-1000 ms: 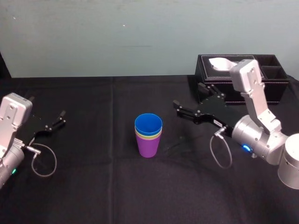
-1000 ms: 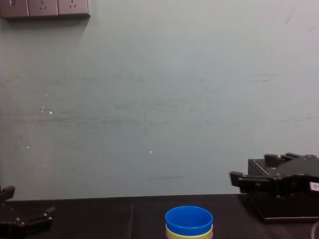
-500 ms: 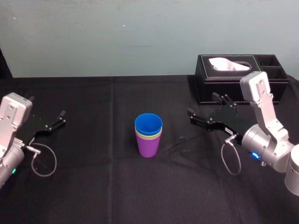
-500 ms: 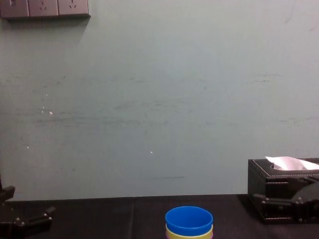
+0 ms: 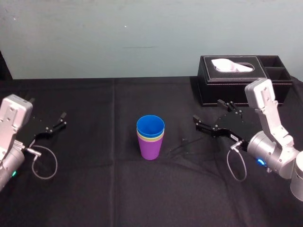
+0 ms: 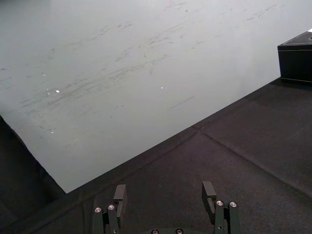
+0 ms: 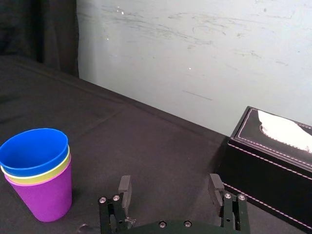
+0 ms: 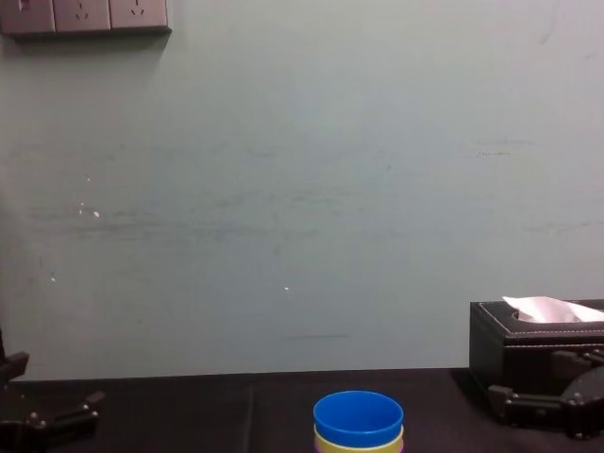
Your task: Stack the three plastic cups sequentially using one hand.
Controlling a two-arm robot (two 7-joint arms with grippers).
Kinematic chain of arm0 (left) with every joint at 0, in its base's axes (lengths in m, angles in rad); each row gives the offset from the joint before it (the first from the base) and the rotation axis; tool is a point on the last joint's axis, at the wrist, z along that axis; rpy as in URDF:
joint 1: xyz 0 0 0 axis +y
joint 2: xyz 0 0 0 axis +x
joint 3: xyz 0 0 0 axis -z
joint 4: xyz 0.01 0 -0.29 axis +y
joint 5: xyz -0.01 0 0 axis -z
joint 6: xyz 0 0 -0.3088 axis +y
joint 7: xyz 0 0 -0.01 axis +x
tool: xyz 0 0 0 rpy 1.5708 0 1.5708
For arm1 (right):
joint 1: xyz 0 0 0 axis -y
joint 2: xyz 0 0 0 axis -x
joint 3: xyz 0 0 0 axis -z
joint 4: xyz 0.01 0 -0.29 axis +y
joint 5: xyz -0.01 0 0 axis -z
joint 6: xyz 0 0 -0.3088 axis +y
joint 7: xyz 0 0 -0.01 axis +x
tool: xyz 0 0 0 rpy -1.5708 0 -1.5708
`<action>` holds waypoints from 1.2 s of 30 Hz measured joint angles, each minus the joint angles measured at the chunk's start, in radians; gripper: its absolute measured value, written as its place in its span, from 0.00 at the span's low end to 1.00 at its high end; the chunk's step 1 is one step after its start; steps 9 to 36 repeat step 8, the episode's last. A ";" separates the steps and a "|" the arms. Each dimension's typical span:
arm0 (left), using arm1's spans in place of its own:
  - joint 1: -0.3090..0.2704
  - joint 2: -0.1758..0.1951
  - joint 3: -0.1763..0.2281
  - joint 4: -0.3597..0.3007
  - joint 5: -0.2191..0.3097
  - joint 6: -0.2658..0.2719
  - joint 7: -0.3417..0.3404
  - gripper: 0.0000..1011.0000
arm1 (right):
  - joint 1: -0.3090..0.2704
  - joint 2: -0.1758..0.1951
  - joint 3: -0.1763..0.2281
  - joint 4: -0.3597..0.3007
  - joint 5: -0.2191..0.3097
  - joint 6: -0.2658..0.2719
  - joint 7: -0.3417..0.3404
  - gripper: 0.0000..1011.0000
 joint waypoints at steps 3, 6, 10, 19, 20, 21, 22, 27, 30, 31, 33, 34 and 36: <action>0.000 0.000 0.000 0.000 0.000 0.000 0.000 1.00 | 0.000 0.000 0.000 -0.002 0.000 0.001 0.000 0.99; 0.000 0.000 0.000 0.000 0.000 0.000 0.000 1.00 | 0.001 0.000 -0.001 -0.003 0.000 0.002 0.000 0.99; 0.000 0.000 0.000 0.000 0.000 0.000 0.000 1.00 | 0.001 0.000 -0.001 -0.004 0.000 0.002 0.000 0.99; 0.000 0.000 0.000 0.000 0.000 0.000 0.000 1.00 | 0.001 0.000 -0.001 -0.004 0.000 0.002 0.000 0.99; 0.000 0.000 0.000 0.000 0.000 0.000 0.000 1.00 | 0.001 0.000 -0.001 -0.004 0.000 0.002 0.000 0.99; 0.000 0.000 0.000 0.000 0.000 0.000 0.000 1.00 | 0.001 0.000 -0.001 -0.004 0.000 0.002 0.000 0.99; 0.000 0.000 0.000 0.000 0.000 0.000 0.000 1.00 | 0.001 0.000 -0.001 -0.004 0.000 0.002 0.000 0.99; 0.000 0.000 0.000 0.000 0.000 0.000 0.000 1.00 | 0.001 0.000 -0.001 -0.004 0.000 0.002 0.000 0.99; 0.000 0.000 0.000 0.000 0.000 0.000 0.000 1.00 | 0.001 0.000 -0.001 -0.004 0.000 0.002 0.000 0.99; 0.000 0.000 0.000 0.000 0.000 0.000 0.000 1.00 | 0.001 0.000 -0.001 -0.004 0.000 0.002 0.000 0.99; 0.000 0.000 0.000 0.000 0.000 0.000 0.000 1.00 | 0.001 0.000 -0.001 -0.004 0.000 0.002 0.000 0.99; 0.000 0.000 0.000 0.000 0.000 0.000 0.000 1.00 | 0.001 0.000 -0.001 -0.004 0.000 0.002 0.000 0.99; 0.000 0.000 0.000 0.000 0.000 0.000 0.000 1.00 | 0.001 0.000 -0.001 -0.004 0.000 0.002 0.000 0.99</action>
